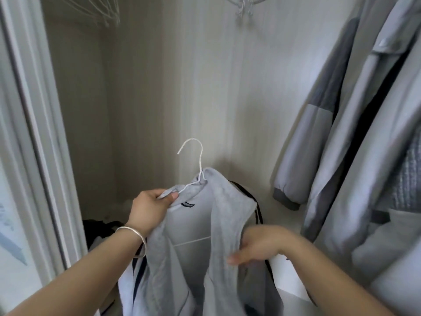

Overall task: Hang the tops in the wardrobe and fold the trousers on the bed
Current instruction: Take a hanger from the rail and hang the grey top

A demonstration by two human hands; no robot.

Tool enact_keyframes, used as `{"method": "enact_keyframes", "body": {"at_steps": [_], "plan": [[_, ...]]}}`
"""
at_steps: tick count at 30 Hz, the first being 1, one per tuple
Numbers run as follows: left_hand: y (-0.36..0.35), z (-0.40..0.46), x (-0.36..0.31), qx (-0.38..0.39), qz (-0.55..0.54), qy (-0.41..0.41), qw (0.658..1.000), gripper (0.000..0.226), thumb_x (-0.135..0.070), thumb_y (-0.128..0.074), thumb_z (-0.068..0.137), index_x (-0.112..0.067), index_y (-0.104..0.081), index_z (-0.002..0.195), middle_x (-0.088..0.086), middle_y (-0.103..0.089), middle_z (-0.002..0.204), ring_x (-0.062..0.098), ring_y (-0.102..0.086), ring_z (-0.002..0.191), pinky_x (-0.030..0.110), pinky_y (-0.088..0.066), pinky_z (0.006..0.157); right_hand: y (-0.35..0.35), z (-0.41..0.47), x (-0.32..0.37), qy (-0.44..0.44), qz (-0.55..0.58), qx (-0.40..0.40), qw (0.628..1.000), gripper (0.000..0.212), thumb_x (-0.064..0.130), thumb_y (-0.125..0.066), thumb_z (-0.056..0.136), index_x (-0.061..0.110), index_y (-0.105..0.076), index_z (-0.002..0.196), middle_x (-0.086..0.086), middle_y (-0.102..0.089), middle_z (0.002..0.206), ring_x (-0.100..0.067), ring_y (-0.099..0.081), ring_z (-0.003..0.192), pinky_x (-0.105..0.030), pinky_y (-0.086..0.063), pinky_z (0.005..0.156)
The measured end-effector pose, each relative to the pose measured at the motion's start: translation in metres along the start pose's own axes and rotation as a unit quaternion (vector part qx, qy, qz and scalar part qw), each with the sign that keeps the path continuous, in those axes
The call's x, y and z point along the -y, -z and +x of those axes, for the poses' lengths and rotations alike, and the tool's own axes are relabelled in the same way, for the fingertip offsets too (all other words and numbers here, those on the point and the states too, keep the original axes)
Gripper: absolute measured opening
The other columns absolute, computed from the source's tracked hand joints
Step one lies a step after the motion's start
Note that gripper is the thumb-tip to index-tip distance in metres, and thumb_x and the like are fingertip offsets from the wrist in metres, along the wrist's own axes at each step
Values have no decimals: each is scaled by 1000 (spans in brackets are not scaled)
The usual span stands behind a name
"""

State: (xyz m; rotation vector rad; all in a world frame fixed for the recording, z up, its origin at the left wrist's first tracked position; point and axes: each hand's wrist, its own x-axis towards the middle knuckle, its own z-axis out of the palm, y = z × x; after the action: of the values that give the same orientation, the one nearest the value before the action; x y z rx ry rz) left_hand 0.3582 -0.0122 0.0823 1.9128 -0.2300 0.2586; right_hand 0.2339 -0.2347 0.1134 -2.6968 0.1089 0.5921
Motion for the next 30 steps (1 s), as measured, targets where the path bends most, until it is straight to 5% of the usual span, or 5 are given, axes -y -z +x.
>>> {"method": "enact_keyframes", "body": {"at_steps": [6, 13, 20, 25, 30], "plan": [[-2, -16, -6, 14, 27, -32, 999, 14, -33, -68, 83, -22, -76, 79, -1, -73, 76, 10, -66, 78, 32, -51, 78, 34, -9, 10, -18, -76, -426, 902, 48, 62, -50, 83, 21, -54, 108, 1, -59, 109, -21, -54, 106, -30, -43, 77], [-5, -29, -12, 65, 23, -111, 991, 21, -42, -65, 76, -23, -66, 68, -4, -62, 63, 12, -56, 63, 30, -43, 64, 18, 29, 24, 184, 131, -343, 912, 20, 43, -63, 82, 24, -59, 90, 10, -66, 85, -11, -61, 83, -33, -50, 80], [-1, -6, -44, 51, -142, 111, 982, 30, -31, -62, 79, -2, -68, 77, 16, -70, 84, 25, -63, 78, 39, -51, 80, -4, 31, 20, 188, -43, -396, 898, 39, 54, -49, 88, 26, -45, 115, -2, -68, 102, -32, -61, 96, -37, -49, 74], [-23, -10, -88, 99, -323, 202, 919, 31, -16, -49, 93, -8, -54, 64, 9, -57, 53, 19, -54, 52, 23, -44, 54, -21, 33, 30, 223, -41, -423, 877, 51, 50, -44, 91, 18, -37, 130, -11, -66, 104, -35, -60, 96, -36, -41, 70], [-39, -9, -85, 95, -154, 44, 982, 36, -34, -48, 95, -10, -60, 72, 3, -64, 67, 16, -60, 70, 26, -45, 75, -15, 29, 22, 190, 187, -471, 841, 34, 31, -61, 87, 21, -50, 118, -5, -67, 98, -25, -62, 90, -29, -45, 74]]}}
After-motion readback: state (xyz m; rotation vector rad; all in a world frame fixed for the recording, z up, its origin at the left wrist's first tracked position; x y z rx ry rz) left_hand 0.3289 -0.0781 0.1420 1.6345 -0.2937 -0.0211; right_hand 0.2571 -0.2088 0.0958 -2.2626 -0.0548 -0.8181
